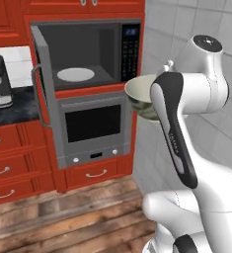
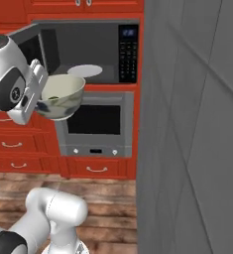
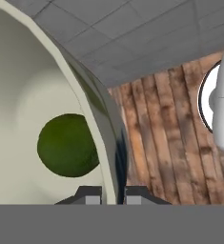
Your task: Pick the lime from the sink and place it in the bowl. Then pick the bowl and place it in the microwave. Then close the microwave door and press the start button.
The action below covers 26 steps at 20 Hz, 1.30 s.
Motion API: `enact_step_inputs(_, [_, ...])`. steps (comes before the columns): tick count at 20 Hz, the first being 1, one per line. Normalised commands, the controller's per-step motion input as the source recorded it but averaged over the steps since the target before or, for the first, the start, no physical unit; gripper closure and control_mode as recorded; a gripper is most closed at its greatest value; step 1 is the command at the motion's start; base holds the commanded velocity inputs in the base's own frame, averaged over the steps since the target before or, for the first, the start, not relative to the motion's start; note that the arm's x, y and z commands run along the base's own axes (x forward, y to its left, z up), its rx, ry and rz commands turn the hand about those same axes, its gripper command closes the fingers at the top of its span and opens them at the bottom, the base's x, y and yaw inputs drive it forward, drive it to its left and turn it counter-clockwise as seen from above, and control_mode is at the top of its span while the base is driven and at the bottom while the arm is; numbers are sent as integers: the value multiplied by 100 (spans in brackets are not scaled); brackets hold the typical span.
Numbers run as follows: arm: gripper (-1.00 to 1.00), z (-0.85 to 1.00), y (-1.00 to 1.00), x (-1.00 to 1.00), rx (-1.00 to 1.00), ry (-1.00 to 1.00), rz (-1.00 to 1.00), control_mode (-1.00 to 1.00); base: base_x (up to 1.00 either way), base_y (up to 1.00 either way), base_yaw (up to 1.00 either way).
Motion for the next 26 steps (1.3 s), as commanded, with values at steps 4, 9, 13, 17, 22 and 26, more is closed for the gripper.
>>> enact_step_inputs(4, [100,0,0,0,0,0,0,100,43,-14,33])
enact_step_inputs(9, [100,0,0,0,0,0,0,100,44,-11,26])
enact_step_inputs(13, [100,0,0,0,0,0,0,100,51,-44,20])
enact_step_inputs(17, [100,0,0,0,0,0,0,100,47,-48,17])
enact_step_inputs(22, [100,0,0,0,0,0,0,100,51,-37,15])
enact_step_inputs(26, [100,0,0,0,0,0,0,100,48,-5,10])
